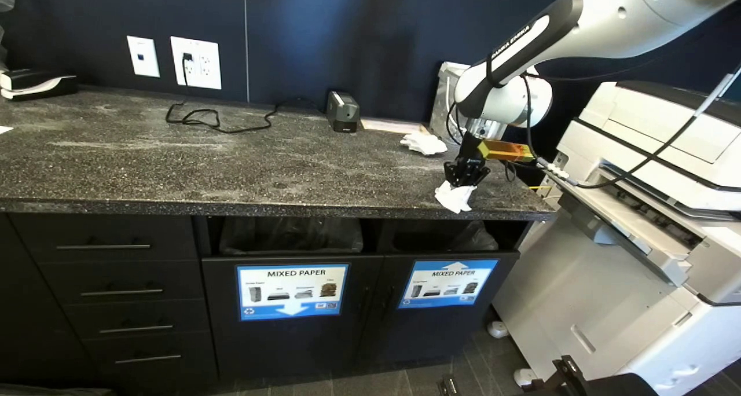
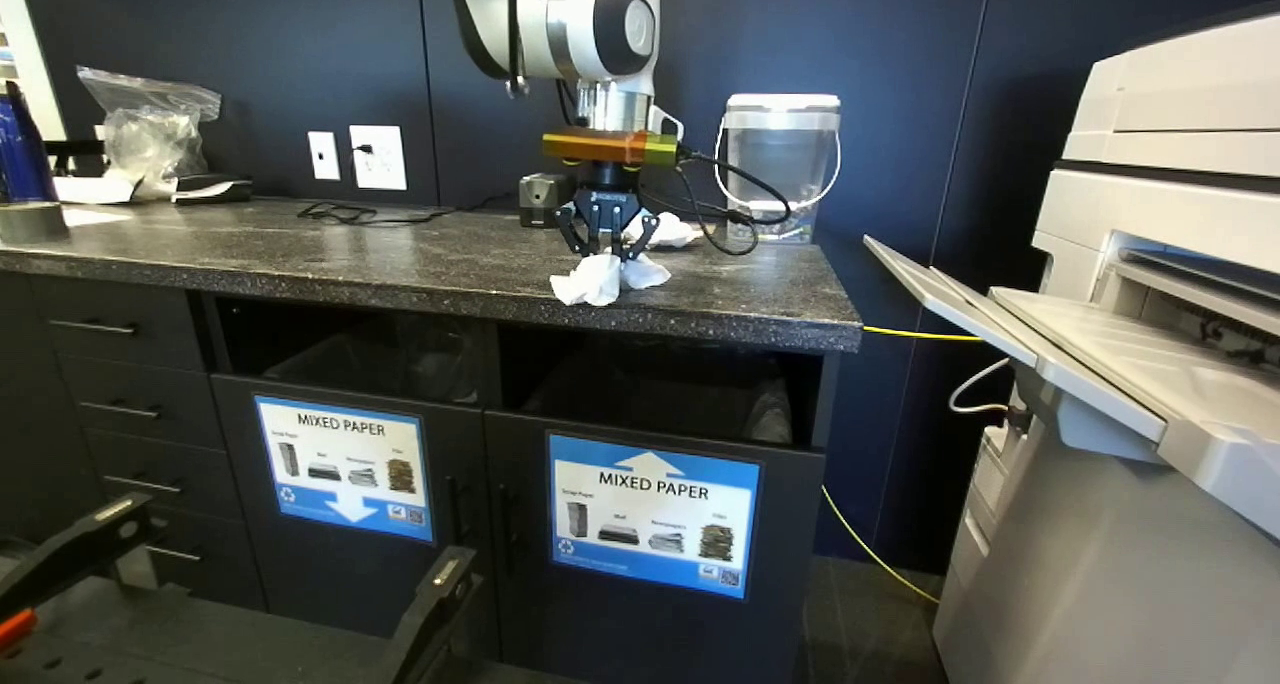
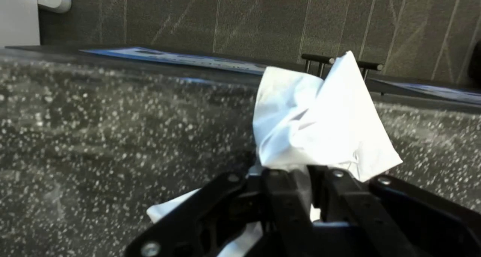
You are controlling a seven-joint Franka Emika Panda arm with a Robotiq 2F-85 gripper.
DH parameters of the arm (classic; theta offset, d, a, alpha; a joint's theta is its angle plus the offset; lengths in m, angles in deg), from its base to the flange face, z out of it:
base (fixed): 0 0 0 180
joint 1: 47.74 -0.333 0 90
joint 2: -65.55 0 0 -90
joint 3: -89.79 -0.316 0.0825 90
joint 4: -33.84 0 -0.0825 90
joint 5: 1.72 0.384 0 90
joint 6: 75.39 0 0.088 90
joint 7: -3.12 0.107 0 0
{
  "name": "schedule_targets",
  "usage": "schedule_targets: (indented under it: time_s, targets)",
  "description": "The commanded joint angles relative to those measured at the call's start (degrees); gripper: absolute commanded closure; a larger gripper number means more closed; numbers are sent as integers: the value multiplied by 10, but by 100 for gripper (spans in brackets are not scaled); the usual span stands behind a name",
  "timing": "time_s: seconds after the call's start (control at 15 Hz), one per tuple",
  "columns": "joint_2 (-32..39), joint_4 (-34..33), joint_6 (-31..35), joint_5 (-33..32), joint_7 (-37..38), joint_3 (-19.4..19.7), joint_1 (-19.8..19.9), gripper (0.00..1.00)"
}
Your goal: Put the white pieces of papers in the right bin
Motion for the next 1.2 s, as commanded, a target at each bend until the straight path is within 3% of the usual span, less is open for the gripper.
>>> schedule_targets:
  time_s: [0.0,0.2,0.6,0.8,0.93,1.13]
  targets:
    - [-87,142,63,2,-16,-10,-2,82]
    - [-135,235,115,7,-24,-17,-4,82]
    - [-160,399,345,7,-51,-37,2,82]
    - [-123,431,484,-3,-55,-61,26,82]
    - [-84,433,568,-24,-41,-95,71,82]
    - [-12,415,668,-96,-2,-80,87,82]
